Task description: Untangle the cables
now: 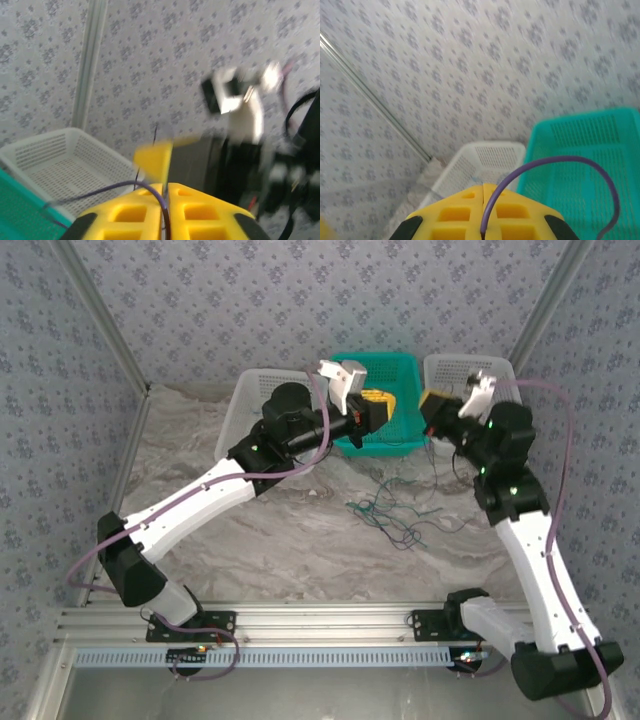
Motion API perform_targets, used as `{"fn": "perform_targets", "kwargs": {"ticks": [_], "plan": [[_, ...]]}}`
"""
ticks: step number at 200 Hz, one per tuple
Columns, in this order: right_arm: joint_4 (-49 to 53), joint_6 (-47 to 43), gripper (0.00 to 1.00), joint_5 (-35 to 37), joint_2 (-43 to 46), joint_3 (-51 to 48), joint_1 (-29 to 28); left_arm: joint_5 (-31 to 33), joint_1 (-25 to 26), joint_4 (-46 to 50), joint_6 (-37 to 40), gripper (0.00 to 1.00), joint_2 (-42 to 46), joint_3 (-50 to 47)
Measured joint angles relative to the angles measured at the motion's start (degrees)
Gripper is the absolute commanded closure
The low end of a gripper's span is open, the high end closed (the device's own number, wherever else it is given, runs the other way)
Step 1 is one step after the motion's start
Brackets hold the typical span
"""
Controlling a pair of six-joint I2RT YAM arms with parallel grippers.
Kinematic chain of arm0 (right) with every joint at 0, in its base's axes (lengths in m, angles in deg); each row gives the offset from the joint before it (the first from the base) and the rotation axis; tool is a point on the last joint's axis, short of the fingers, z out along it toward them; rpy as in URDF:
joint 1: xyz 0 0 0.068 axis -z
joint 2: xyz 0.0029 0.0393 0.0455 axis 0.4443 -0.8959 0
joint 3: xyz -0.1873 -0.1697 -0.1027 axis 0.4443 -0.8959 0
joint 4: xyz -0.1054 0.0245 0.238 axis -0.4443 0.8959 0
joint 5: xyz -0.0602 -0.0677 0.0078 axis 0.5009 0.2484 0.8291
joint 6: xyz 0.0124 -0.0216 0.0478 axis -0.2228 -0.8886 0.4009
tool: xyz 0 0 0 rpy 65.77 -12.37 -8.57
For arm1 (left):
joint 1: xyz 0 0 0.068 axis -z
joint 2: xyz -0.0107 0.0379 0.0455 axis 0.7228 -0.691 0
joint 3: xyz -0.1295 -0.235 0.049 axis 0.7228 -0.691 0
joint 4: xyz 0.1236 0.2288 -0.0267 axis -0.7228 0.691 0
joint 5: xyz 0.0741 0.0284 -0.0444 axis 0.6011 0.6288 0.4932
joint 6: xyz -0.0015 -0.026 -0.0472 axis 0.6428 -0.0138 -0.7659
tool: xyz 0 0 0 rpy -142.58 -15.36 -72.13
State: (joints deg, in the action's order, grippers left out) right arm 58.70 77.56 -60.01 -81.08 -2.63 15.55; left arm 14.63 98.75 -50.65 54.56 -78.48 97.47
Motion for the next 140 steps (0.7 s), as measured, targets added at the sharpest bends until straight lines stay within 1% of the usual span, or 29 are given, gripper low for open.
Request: {"fn": "perform_targets", "kwargs": {"ticks": [15,29,39,58,78,104,140], "plan": [[0.48,0.02,1.00,0.11,-5.07,9.97,-0.20,1.14,0.00,0.04,-0.35,0.67,0.00,-2.43],[0.50,0.00,1.00,0.15,-9.35,18.32,-0.22,1.88,-0.02,-0.02,-0.52,0.53,0.17,-4.72],[0.35,0.00,1.00,0.13,-12.33,23.50,-0.33,2.45,0.04,0.00,-0.42,0.46,0.57,-6.54],[0.11,0.02,1.00,0.09,-17.42,31.04,-0.37,2.89,0.04,-0.09,-0.98,0.31,1.95,-9.73],[-0.48,0.00,1.00,-0.04,-23.45,37.27,-0.55,3.10,0.04,-0.48,-0.94,0.21,4.79,-13.33],[-1.49,-0.70,1.00,-0.24,-31.78,43.28,-0.57,3.28,0.04,-1.22,-0.57,0.17,10.21,-18.67],[-1.66,-2.27,1.00,-1.55,-44.02,52.59,-0.57,4.92,0.04,-2.01,-0.22,0.16,18.32,-24.98]]}}
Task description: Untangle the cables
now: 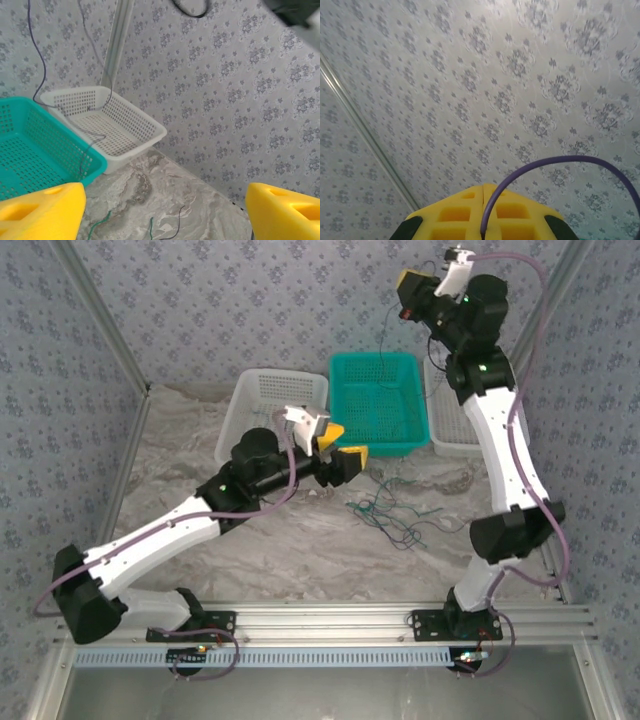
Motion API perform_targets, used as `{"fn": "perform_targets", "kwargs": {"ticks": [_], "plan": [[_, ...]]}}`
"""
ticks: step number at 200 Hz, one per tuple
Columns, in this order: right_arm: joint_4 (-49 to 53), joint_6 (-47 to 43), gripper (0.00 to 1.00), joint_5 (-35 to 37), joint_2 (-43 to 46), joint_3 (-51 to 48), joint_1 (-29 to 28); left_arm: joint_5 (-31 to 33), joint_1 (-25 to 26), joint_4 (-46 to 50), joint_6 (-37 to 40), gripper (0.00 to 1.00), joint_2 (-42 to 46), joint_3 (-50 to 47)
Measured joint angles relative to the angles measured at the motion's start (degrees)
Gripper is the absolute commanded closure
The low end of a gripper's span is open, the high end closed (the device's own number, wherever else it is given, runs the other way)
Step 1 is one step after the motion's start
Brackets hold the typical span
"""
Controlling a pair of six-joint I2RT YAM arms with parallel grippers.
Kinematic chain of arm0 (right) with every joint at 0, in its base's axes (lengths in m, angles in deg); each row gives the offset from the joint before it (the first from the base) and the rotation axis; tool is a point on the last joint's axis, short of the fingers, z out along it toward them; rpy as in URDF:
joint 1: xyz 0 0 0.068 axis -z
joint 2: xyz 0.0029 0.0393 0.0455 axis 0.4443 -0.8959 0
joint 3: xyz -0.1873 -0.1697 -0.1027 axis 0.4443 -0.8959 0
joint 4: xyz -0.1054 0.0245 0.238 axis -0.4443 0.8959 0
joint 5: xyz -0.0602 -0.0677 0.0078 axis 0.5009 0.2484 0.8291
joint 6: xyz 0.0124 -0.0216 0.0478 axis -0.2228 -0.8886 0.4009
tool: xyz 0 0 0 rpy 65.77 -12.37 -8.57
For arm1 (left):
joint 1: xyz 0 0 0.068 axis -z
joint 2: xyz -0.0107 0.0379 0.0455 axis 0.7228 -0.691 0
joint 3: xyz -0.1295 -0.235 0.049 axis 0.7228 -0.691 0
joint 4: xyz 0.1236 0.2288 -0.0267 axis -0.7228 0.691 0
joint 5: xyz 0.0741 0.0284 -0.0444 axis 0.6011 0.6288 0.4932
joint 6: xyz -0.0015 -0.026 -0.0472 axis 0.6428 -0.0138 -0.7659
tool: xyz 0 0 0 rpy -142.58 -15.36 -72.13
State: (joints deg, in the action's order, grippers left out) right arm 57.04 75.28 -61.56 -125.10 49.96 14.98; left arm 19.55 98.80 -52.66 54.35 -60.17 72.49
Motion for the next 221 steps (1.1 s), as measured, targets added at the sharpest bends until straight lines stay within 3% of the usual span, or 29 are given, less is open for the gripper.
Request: {"fn": "perform_targets", "kwargs": {"ticks": [39,85,118,149,157,166,171,197,221], "plan": [[0.57,-2.47,1.00,-1.53,-7.72,3.15,-0.17,2.91,0.00,0.26,0.09,0.12,7.54,-6.67],[2.80,-3.56,1.00,-1.90,-14.51,-2.58,-1.40,5.73,0.00,1.86,0.02,0.12,11.80,-10.60],[12.68,-3.67,1.00,3.98,-20.22,-5.09,-3.23,6.71,0.00,2.12,-0.31,0.12,12.61,-11.26],[22.40,0.42,0.67,10.14,-22.64,-5.33,-3.91,6.93,0.00,2.56,-0.55,0.12,12.55,-11.45],[25.16,0.74,0.48,10.80,-22.80,-4.66,-3.74,6.93,0.00,2.51,-0.55,0.12,12.37,-11.45],[28.48,0.83,0.14,11.54,-23.04,-3.08,-3.61,6.93,0.00,2.51,-0.57,0.12,12.09,-11.45],[30.25,0.87,0.01,12.20,-23.08,-1.95,-3.56,6.91,0.00,2.54,-0.57,0.12,11.82,-11.45],[37.40,1.38,0.00,17.62,-22.23,3.74,-3.76,6.91,0.00,3.02,-0.55,0.12,10.14,-11.45],[39.52,2.86,0.00,19.61,-16.57,0.55,-3.63,6.88,0.00,3.54,-0.52,0.12,8.68,-11.43]]}}
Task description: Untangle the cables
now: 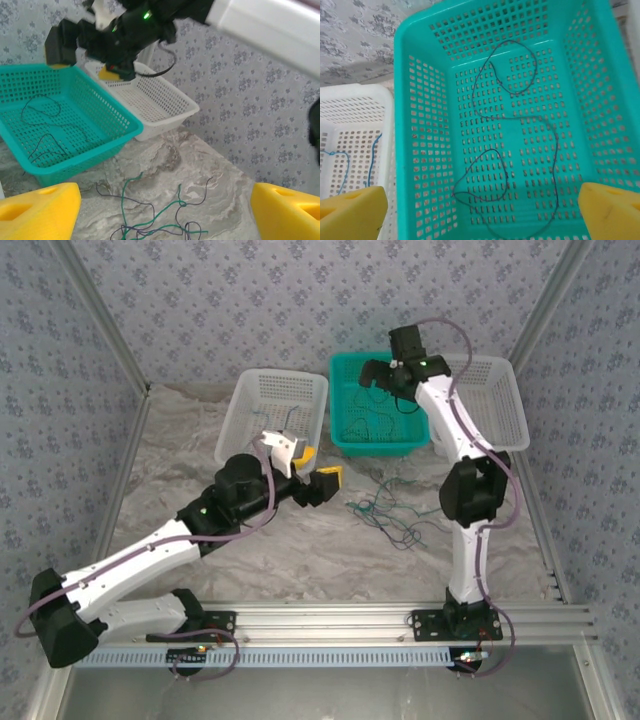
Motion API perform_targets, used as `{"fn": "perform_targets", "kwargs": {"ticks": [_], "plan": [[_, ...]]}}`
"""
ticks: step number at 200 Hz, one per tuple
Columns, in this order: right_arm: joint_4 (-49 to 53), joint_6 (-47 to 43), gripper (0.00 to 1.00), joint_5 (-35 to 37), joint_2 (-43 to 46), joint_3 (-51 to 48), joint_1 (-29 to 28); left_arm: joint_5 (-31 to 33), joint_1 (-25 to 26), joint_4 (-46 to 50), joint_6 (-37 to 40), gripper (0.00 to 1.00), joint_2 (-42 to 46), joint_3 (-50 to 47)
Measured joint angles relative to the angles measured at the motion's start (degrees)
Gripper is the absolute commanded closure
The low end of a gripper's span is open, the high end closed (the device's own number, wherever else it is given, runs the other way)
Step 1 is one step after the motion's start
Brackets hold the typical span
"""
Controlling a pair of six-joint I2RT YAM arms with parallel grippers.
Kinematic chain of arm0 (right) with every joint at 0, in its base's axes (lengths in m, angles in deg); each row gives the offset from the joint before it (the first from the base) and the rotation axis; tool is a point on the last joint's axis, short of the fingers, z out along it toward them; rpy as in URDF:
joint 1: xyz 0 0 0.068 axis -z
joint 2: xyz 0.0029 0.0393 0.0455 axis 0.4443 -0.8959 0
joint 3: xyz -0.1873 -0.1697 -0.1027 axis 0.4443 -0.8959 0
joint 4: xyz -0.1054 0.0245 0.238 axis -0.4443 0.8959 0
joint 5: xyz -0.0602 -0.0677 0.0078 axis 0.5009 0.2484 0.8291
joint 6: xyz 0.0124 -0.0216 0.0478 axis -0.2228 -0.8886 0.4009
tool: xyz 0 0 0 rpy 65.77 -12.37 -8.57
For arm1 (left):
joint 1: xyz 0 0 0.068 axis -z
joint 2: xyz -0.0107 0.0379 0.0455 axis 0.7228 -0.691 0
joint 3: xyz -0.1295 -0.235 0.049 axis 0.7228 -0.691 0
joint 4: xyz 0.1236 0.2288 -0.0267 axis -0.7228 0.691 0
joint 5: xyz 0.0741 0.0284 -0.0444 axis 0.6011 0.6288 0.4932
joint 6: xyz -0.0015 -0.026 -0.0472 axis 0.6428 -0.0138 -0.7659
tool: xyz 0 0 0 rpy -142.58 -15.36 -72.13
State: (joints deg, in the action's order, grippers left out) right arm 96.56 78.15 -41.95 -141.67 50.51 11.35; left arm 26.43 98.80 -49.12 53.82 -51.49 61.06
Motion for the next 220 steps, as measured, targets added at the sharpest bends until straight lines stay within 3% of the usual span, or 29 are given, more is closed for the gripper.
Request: {"fn": "perform_targets", "kwargs": {"ticks": [35,78,106,134,186,197,220], "plan": [[-3.41,1.70,0.00,0.00,18.34,-18.23,1.46,0.00,0.00,1.07,0.02,0.12,-2.64,0.02],[-12.94,4.33,0.02,2.10,53.11,-55.36,1.75,0.00,0.00,3.21,0.22,0.13,-7.41,0.28],[-10.67,5.77,0.03,1.73,64.46,-69.79,1.77,-0.07,0.00,4.59,0.85,0.13,-11.15,1.73],[-7.76,5.66,0.03,-4.42,63.12,-75.60,1.49,-0.20,0.00,4.90,1.07,0.14,-15.41,4.33],[-6.58,4.83,0.07,-6.10,41.92,-69.33,-3.34,-0.24,0.00,4.92,-0.68,0.14,-19.04,6.54],[-8.35,4.68,0.17,-6.12,37.73,-68.76,-3.34,-0.22,0.00,4.92,-1.16,0.14,-19.02,6.54],[-11.85,5.31,0.48,-7.13,31.56,-69.26,-2.47,-0.20,0.00,4.92,-2.27,0.14,-18.80,6.29]]}}
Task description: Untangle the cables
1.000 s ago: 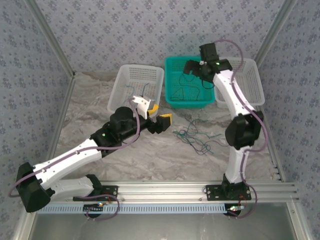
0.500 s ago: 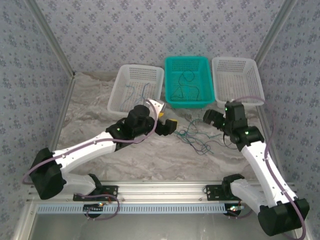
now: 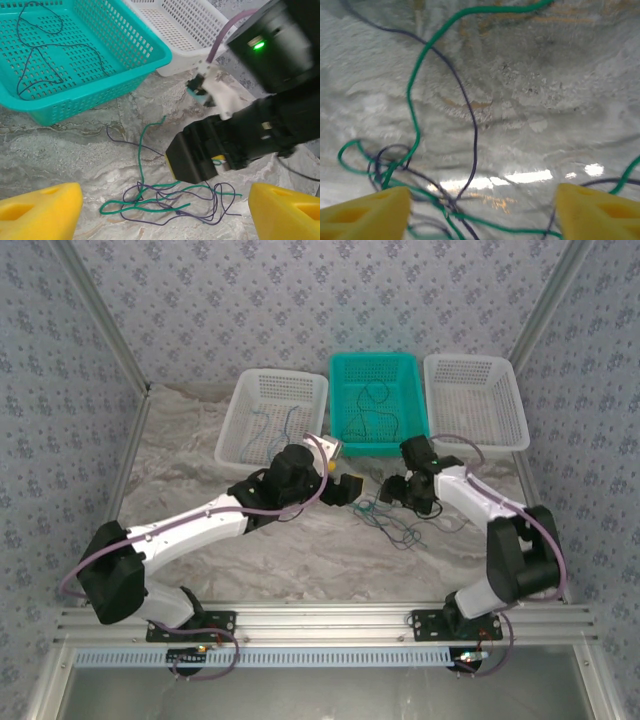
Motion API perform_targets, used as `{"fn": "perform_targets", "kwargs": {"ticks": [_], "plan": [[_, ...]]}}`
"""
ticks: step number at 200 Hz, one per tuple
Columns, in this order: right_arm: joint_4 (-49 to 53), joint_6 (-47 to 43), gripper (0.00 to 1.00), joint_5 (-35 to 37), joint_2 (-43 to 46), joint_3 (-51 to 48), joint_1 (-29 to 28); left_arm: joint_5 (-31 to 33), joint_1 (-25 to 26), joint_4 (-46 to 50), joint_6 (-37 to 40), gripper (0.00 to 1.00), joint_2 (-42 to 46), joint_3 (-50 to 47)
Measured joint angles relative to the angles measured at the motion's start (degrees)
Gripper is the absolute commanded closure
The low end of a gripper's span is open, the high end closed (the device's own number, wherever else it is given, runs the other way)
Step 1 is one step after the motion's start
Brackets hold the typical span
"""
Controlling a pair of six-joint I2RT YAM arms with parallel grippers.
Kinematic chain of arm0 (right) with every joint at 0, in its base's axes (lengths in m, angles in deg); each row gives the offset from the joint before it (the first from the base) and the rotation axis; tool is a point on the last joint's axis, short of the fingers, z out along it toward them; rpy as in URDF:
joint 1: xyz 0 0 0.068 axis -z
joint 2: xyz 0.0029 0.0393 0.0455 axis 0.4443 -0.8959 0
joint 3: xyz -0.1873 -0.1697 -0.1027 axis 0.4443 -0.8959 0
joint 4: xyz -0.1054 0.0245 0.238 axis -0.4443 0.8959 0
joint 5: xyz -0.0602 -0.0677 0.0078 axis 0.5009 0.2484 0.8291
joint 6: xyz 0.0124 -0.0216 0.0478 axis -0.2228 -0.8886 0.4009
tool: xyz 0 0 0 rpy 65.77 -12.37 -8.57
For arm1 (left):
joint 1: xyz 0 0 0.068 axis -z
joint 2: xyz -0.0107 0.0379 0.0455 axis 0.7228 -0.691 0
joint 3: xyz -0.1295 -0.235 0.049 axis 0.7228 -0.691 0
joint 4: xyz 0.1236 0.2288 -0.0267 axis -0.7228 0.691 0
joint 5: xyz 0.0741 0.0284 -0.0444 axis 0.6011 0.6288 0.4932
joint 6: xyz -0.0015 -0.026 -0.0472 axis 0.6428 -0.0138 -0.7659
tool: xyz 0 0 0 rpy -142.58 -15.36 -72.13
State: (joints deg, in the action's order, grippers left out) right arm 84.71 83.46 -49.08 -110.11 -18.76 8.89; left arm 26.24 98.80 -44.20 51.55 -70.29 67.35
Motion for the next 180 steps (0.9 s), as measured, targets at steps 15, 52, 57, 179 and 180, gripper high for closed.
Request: {"fn": "perform_targets", "kwargs": {"ticks": [15,52,57,179,180], "plan": [[-3.13,0.81,0.62,-0.74,-2.03,-1.81,0.83,0.00,0.00,0.09,-0.66,0.14,0.46,-0.57],[-8.28,2.14,0.69,-2.51,-2.97,-7.21,1.38,0.00,0.00,0.48,-1.20,0.14,1.05,-1.27],[-8.61,2.32,0.70,-2.89,-2.89,-7.28,1.60,0.00,0.00,0.48,-1.20,0.14,1.05,-1.27],[-14.58,2.56,1.00,-1.38,19.06,-12.74,2.36,-1.22,0.02,-0.13,-2.10,0.14,-1.25,-1.27],[-14.62,2.56,1.00,-1.25,19.85,-12.72,2.36,-1.27,0.02,-0.17,-2.10,0.14,-1.29,-1.27]]}}
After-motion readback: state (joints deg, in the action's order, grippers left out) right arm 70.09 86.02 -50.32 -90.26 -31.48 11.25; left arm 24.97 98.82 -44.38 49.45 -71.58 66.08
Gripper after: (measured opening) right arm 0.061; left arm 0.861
